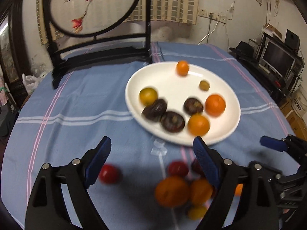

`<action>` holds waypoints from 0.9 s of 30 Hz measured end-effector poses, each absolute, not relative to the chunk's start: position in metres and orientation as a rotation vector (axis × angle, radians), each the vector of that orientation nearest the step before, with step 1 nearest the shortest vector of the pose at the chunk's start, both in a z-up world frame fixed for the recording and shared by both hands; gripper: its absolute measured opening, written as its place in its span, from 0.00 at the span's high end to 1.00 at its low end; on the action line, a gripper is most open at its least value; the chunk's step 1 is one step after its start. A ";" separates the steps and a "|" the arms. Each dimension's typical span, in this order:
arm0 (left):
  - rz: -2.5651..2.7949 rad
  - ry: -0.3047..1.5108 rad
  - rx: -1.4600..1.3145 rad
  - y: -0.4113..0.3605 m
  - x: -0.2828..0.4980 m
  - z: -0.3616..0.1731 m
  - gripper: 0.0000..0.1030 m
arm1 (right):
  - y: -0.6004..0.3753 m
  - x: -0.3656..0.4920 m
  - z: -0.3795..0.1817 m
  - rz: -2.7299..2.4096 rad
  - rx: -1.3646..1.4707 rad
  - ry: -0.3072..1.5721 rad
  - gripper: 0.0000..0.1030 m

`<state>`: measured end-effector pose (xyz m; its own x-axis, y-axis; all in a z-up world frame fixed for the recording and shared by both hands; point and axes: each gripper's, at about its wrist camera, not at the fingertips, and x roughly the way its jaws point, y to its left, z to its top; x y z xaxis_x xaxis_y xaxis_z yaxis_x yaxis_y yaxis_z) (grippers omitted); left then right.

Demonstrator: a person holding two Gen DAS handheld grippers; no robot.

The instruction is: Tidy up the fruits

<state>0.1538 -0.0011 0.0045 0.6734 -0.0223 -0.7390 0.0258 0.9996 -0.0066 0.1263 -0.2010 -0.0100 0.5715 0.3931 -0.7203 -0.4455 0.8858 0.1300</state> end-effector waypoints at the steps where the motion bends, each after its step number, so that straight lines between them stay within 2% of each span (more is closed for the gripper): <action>1: -0.017 0.838 -0.006 0.004 0.148 0.002 0.17 | -0.203 0.117 -0.012 0.499 -0.069 0.830 0.37; 8: 0.016 0.829 -0.043 0.027 0.121 -0.008 0.14 | -0.198 0.079 -0.024 0.491 -0.138 0.859 0.37; 18: 0.044 0.842 -0.124 0.067 0.119 -0.022 0.14 | -0.172 0.091 -0.046 0.459 -0.218 0.932 0.39; 20: 0.039 0.847 -0.144 0.070 0.120 -0.022 0.14 | -0.171 0.096 -0.050 0.459 -0.221 0.940 0.42; 23: 0.041 0.857 -0.139 0.069 0.121 -0.023 0.14 | -0.172 0.097 -0.051 0.456 -0.201 0.932 0.58; 27: 0.045 0.867 -0.110 0.064 0.123 -0.027 0.14 | -0.180 0.096 -0.051 0.471 -0.160 0.920 0.59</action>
<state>0.1228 0.0639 -0.0269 0.6467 -0.0055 -0.7627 -0.0842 0.9933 -0.0786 0.0957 -0.1800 -0.0512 0.5130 0.3229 -0.7954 -0.4567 0.8872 0.0656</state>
